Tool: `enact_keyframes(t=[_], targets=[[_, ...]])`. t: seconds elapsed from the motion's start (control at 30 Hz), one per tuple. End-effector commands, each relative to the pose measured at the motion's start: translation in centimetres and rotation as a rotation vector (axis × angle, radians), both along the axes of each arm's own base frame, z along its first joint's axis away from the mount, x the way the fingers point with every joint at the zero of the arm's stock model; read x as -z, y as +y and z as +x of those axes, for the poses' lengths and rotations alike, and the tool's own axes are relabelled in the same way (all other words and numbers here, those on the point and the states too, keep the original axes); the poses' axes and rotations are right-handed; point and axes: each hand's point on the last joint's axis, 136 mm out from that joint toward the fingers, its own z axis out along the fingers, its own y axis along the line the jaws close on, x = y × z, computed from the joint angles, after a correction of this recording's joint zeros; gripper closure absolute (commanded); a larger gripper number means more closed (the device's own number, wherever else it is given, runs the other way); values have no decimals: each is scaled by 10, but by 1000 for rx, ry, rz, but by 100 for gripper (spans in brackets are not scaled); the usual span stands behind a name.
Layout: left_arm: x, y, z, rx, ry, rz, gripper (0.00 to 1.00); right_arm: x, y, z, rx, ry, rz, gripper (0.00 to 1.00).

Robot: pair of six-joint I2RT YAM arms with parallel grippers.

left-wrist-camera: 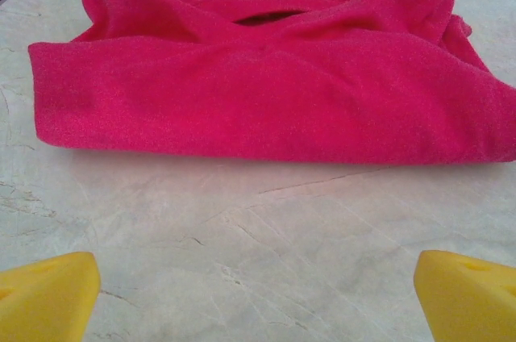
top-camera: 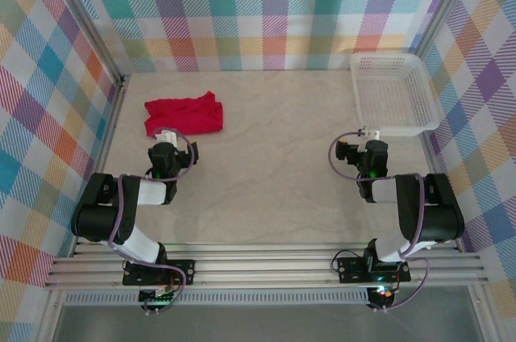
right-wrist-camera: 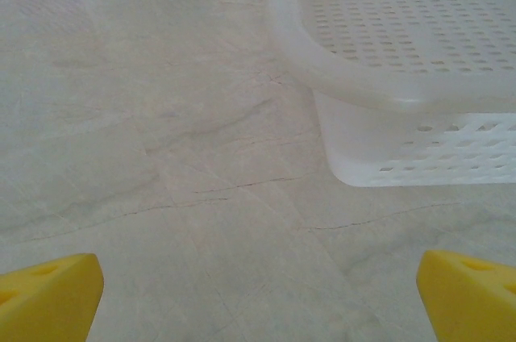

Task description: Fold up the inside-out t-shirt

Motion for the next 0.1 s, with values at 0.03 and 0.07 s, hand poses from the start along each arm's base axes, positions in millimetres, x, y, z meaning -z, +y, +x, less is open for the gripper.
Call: enact_keyframes(t=[0.03, 0.07], targets=[[-7, 2, 2, 1, -32, 3, 0, -13, 3, 6, -15, -51, 17, 0], [-6, 2, 2, 2, -31, 2, 0, -13, 4, 6, -16, -52, 19, 0]])
